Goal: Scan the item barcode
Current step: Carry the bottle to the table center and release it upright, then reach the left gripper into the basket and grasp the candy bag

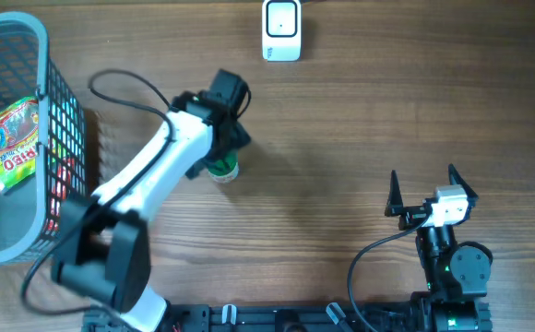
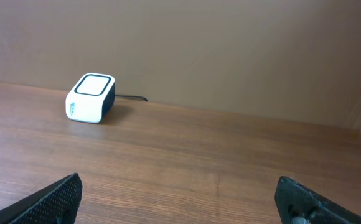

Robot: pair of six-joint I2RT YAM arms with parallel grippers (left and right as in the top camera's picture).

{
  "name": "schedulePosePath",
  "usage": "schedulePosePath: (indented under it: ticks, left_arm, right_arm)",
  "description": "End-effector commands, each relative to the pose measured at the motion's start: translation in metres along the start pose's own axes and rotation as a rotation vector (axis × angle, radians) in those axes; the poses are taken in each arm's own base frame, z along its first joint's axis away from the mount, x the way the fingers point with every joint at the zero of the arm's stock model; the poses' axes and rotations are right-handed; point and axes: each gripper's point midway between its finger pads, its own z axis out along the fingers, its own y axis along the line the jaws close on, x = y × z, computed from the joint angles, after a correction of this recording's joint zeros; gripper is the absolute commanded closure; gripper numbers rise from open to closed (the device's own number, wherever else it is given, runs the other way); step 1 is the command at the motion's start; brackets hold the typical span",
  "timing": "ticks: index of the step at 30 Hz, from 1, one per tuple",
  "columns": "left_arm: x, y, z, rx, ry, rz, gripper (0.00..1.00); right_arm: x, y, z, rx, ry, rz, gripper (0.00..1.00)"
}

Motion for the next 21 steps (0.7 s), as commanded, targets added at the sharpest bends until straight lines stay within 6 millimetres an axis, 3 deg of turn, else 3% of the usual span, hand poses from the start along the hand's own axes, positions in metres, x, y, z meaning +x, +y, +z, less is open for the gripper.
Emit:
schedulePosePath:
  ticks: [1, 6, 10, 12, 16, 21]
  left_arm:
    - [-0.056, -0.005, -0.089, 0.102, -0.237, 0.031, 0.00]
    - [-0.099, 0.012, -0.179, 0.199, -0.405, 0.011, 0.00]
    - [-0.139, 0.057, -0.234, 0.231, -0.547, -0.151, 0.00]
    - [-0.160, 0.096, -0.250, 0.226, -0.598, -0.292, 0.00]
    - [-0.186, 0.170, -0.248, 0.170, -0.609, -0.524, 0.00]
    - [-0.207, 0.246, -0.208, 0.147, -0.491, -0.821, 0.00]
  right_arm:
    - [-0.002, -0.001, 0.000, 0.002, -0.008, 0.012, 0.00]
    - [-0.002, -0.001, 0.000, 0.002, -0.008, 0.012, 0.00]
    - [-0.002, -0.001, 0.000, 0.002, -0.008, 0.012, 0.00]
    - [-0.002, -0.001, 0.000, 0.002, -0.008, 0.012, 0.00]
    - [-0.002, -0.001, 0.000, 0.002, -0.008, 0.011, 0.00]
    - [-0.002, -0.001, 0.000, 0.002, -0.008, 0.011, 0.00]
